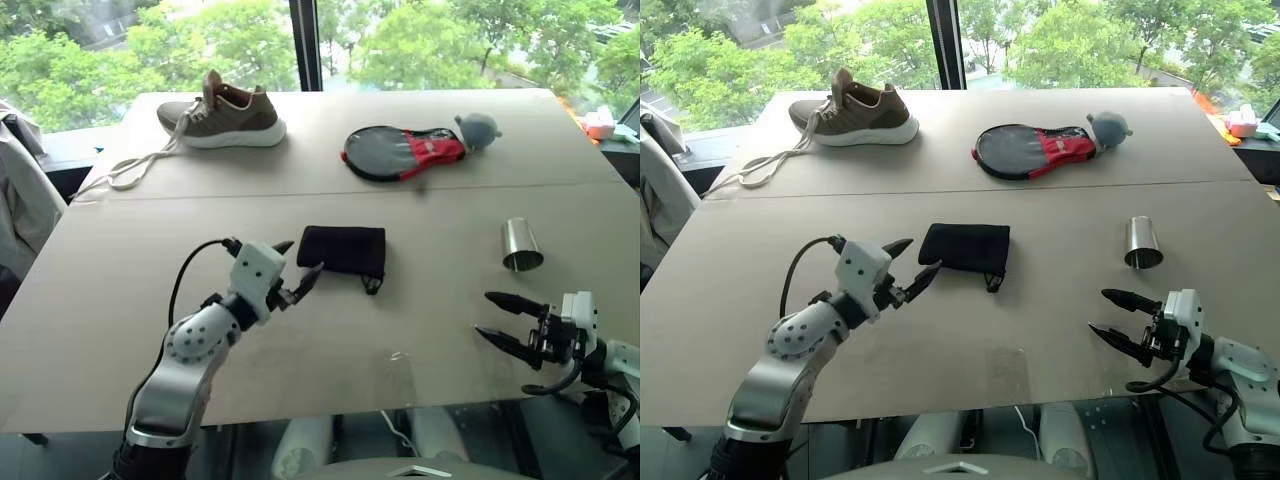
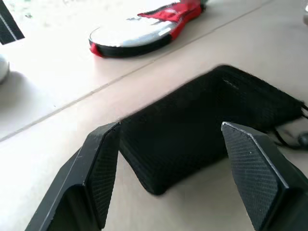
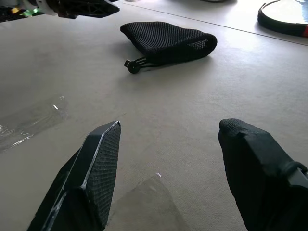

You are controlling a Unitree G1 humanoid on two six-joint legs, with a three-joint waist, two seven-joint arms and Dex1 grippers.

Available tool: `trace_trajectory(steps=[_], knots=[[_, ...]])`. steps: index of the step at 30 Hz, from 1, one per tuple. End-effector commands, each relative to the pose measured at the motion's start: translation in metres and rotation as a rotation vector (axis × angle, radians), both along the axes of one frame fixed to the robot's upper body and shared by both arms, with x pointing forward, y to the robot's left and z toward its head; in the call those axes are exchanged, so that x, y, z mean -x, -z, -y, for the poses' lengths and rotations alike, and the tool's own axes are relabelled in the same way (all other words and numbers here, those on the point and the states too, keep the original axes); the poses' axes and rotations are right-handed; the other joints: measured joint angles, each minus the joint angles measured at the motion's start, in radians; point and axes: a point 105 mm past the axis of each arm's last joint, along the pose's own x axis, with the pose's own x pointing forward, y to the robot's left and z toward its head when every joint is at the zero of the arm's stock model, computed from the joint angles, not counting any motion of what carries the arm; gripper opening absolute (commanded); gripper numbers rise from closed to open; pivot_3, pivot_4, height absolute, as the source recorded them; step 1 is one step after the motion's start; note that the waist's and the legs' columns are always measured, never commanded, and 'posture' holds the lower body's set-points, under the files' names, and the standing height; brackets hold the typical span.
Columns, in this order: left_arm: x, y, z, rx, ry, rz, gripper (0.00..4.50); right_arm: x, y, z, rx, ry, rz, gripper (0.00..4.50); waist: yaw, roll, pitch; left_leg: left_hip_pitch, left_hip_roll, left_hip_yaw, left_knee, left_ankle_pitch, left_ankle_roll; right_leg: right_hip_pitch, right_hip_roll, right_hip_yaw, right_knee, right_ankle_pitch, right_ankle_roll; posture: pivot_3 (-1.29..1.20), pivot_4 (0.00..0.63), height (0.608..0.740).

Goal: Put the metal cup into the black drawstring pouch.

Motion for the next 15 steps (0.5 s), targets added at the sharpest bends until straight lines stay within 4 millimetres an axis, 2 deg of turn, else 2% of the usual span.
trace_trajectory(steps=[1, 3, 6, 12, 15], knots=[[-0.009, -0.018, 0.030, -0.042, 0.071, 0.034, 3.43, -0.003, -0.008, 0.000, -0.013, 0.005, 0.056, 3.27, -0.004, 0.000, 0.000, 0.000, 0.000, 0.000, 0.000, 0.000, 0.000, 0.000, 0.000, 0.000, 0.000, 0.000, 0.000, 0.00, 0.150, 0.740], [-0.015, -0.021, 0.049, -0.081, 0.104, 0.039, 3.43, -0.004, -0.007, -0.002, -0.018, 0.008, 0.061, 3.27, -0.004, 0.000, 0.000, 0.000, -0.001, 0.000, 0.000, 0.000, 0.000, 0.000, 0.000, 0.000, 0.000, 0.001, 0.002, 0.00, 0.150, 0.740], [-0.023, -0.014, 0.065, -0.149, 0.075, 0.019, 3.43, -0.005, -0.007, -0.003, -0.022, 0.022, 0.069, 3.27, -0.006, 0.000, 0.000, 0.000, -0.001, 0.000, -0.001, 0.000, 0.000, 0.000, 0.000, 0.000, 0.000, 0.002, 0.004, 0.00, 0.150, 0.740], [-0.016, -0.002, 0.079, -0.242, 0.059, 0.005, 3.43, -0.004, -0.008, -0.003, -0.027, 0.035, 0.074, 3.27, -0.005, 0.000, 0.000, 0.001, -0.001, 0.000, -0.002, 0.000, 0.000, 0.000, 0.000, 0.001, 0.000, 0.002, 0.004, 0.00, 0.150, 0.740], [-0.019, 0.014, 0.083, -0.345, 0.013, 0.012, 3.43, -0.005, -0.009, -0.003, -0.026, 0.037, 0.074, 3.27, -0.005, 0.000, 0.000, 0.001, -0.001, 0.000, -0.001, 0.000, 0.000, 0.000, 0.000, 0.001, 0.000, 0.000, 0.001, 0.00, 0.150, 0.740]])
